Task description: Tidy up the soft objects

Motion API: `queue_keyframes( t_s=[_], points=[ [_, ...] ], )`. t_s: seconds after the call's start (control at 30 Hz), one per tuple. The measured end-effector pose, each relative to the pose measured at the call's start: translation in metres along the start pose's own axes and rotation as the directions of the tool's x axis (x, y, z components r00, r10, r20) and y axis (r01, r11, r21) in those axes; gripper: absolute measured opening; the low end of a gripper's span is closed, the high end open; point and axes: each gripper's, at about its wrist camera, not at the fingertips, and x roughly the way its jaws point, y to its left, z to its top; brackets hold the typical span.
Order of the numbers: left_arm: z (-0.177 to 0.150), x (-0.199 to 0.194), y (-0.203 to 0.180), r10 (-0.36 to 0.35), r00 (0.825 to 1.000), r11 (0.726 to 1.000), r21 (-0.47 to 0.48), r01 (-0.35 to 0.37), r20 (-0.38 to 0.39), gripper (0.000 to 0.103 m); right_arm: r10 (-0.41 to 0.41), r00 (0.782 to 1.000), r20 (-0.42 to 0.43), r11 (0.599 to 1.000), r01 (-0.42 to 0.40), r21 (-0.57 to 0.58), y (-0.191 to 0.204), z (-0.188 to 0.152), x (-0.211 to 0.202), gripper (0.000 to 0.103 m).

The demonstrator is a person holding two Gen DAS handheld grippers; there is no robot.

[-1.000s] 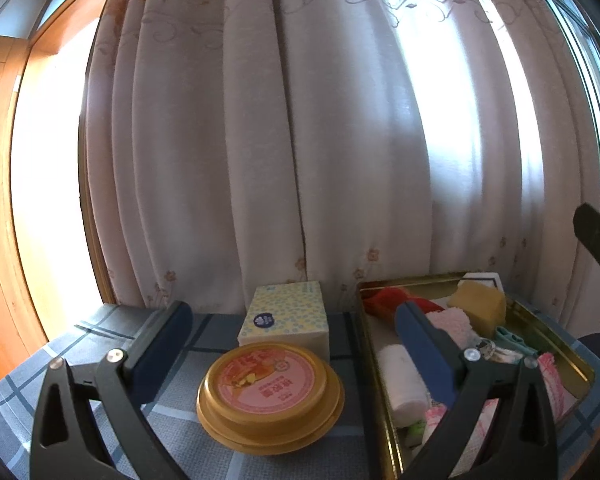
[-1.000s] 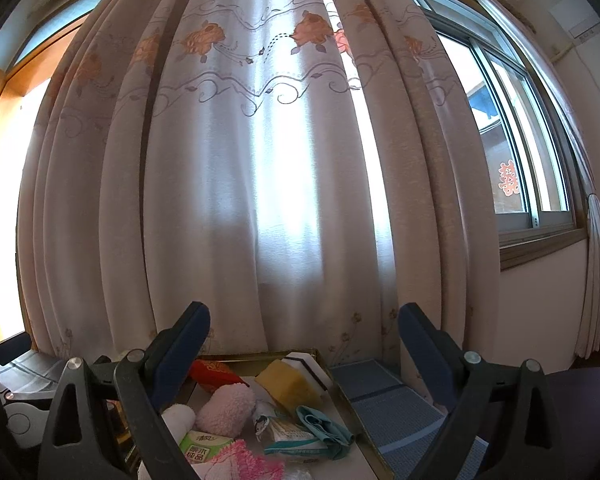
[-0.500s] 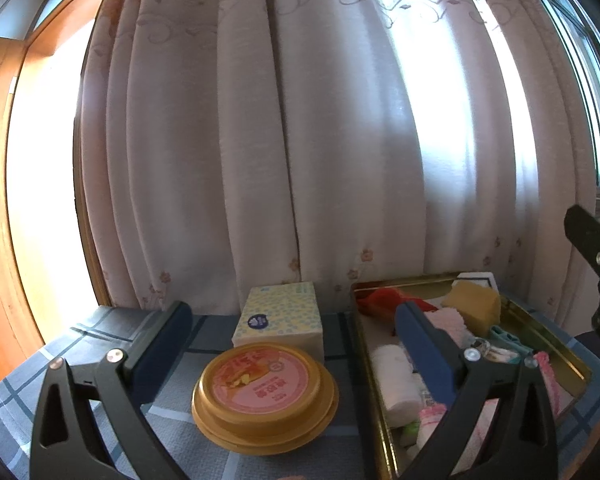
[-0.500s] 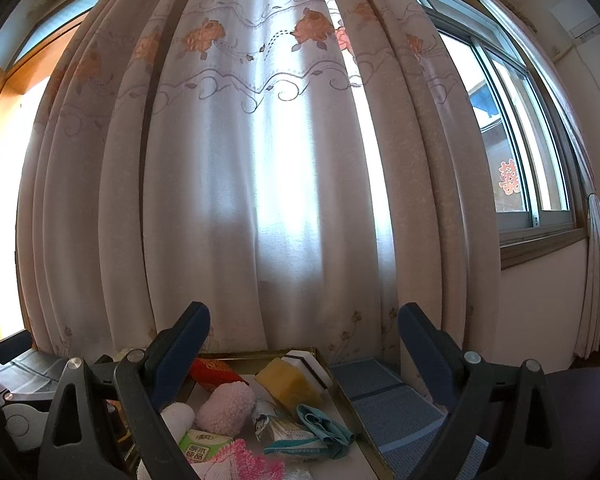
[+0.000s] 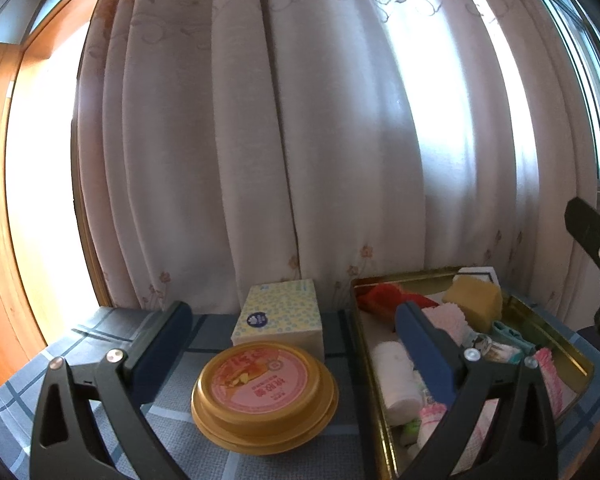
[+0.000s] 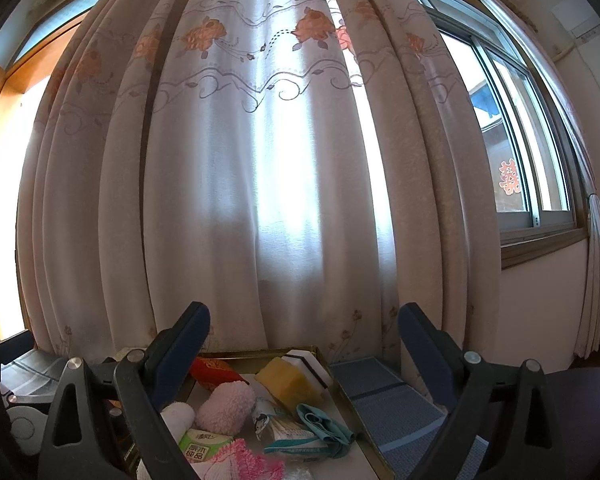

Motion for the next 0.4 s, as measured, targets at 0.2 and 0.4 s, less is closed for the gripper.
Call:
queue_keyframes(
  t_s=[0.2,0.4],
  points=[
    [-0.0006,0.0004,-0.0002,-0.009,1.000,1.000,0.001,0.009,-0.007,0.103,0.000,1.000,0.000,1.000,0.000,-0.001,-0.0003,-0.0002,0.0008,0.097],
    [-0.0013,0.0010,0.0000,-0.023,1.000,1.000,-0.005,0.023,-0.009,0.103,0.001,1.000,-0.005,1.000,-0.001,0.001,-0.0015,-0.0004,0.0020,0.097]
  ],
)
